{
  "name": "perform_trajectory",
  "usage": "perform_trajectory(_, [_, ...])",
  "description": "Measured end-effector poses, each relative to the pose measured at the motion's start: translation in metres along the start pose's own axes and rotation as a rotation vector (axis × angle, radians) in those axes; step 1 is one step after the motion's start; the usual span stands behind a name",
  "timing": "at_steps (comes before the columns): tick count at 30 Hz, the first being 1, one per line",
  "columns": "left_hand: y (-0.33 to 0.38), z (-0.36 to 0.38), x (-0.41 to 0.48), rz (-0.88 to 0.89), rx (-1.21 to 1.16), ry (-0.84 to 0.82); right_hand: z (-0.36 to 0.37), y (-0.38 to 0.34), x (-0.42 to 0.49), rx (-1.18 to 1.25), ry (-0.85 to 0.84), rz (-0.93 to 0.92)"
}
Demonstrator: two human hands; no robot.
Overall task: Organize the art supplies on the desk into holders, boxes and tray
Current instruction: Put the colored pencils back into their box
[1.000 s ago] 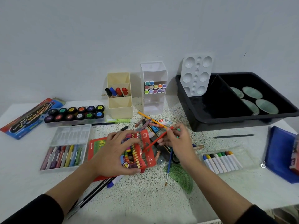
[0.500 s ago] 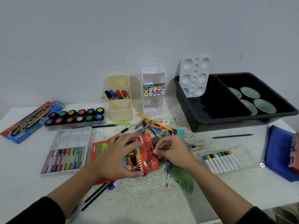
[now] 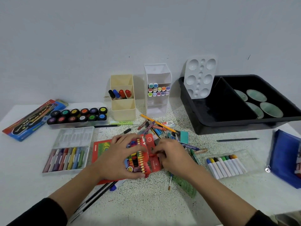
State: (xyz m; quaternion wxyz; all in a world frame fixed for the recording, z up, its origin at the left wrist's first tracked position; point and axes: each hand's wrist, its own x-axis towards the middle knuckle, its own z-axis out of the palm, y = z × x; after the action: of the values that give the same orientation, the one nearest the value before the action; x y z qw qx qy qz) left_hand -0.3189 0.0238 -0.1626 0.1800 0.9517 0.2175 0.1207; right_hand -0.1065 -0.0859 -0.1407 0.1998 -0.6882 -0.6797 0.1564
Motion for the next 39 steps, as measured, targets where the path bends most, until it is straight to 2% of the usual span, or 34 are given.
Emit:
perform_trajectory(4, [0.002, -0.001, 0.001, -0.011, 0.013, -0.008, 0.006, 0.002, 0.005, 0.02, 0.024, -0.024])
perform_trajectory(10, [0.003, -0.003, 0.0, -0.018, -0.008, -0.014, 0.006, 0.002, 0.009, 0.145, 0.039, 0.043])
perform_trajectory(15, [0.005, -0.007, 0.002, -0.028, -0.007, -0.073, -0.001, 0.013, 0.003, 0.162, 0.061, -0.007])
perform_trajectory(21, [0.004, -0.002, 0.004, -0.014, 0.004, -0.064, 0.013, -0.003, 0.007, 0.195, 0.041, -0.126])
perform_trajectory(24, [0.0, -0.002, 0.003, -0.026, -0.005, -0.037, 0.02, -0.004, 0.01, 0.268, 0.089, -0.042])
perform_trajectory(26, [-0.002, -0.002, 0.002, -0.028, -0.004, -0.03, 0.017, 0.001, 0.01, 0.225, 0.097, -0.006])
perform_trajectory(30, [-0.002, 0.0, 0.002, -0.019, 0.043, -0.035, 0.012, 0.008, 0.008, 0.023, 0.109, -0.047])
perform_trajectory(36, [0.001, 0.001, 0.002, -0.02, 0.107, -0.065, 0.016, 0.007, 0.012, 0.027, 0.054, -0.092])
perform_trajectory(39, [0.002, -0.001, 0.003, -0.019, 0.126, -0.094, 0.003, 0.01, 0.015, 0.052, 0.046, -0.038])
